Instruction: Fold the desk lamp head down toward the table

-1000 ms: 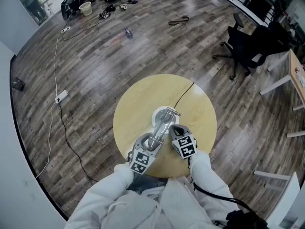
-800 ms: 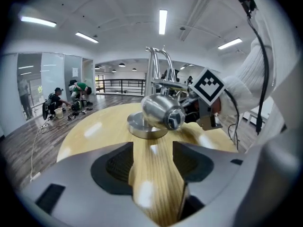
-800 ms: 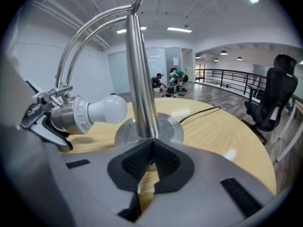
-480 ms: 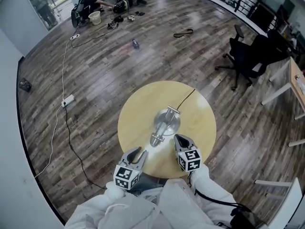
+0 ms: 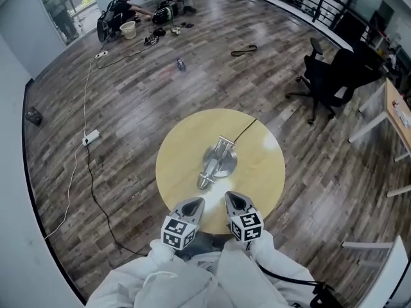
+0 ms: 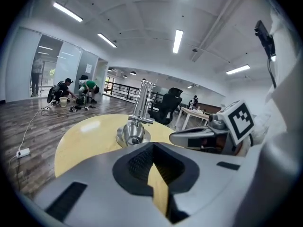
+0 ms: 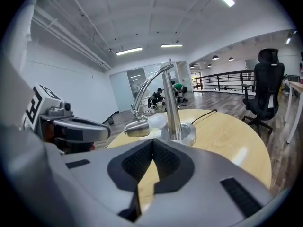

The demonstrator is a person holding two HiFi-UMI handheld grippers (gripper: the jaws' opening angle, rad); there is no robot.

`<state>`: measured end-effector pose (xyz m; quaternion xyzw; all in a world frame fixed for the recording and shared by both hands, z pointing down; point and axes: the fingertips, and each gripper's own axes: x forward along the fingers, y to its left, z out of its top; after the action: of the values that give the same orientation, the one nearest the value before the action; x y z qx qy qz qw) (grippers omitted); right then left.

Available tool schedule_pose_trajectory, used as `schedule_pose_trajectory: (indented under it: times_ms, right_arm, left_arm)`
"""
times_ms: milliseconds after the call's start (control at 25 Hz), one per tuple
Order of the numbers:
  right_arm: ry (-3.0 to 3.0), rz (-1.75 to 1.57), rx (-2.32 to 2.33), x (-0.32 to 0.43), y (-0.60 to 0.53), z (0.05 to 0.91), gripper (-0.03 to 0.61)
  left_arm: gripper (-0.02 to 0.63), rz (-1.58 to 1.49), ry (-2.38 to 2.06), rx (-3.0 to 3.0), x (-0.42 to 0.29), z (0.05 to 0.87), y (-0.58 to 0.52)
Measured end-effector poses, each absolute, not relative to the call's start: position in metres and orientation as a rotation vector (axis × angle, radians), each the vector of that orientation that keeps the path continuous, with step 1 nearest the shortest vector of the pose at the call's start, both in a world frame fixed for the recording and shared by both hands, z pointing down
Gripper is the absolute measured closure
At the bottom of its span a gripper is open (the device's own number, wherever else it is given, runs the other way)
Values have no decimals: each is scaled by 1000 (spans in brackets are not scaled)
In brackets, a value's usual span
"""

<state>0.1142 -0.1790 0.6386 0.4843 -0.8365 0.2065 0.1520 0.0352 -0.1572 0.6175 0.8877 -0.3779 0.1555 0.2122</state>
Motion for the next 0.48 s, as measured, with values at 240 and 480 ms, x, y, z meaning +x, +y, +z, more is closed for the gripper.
schedule_pose_trajectory:
  times_ms: [240, 480]
  right_arm:
    - [-2412, 551, 1416, 130, -155, 617, 568]
    - [-2400, 511, 1507, 125, -123, 600, 568]
  left_arm:
    - [614, 331, -1099, 2464, 46, 592, -150]
    - [614, 284, -1104, 2472, 46, 574, -133]
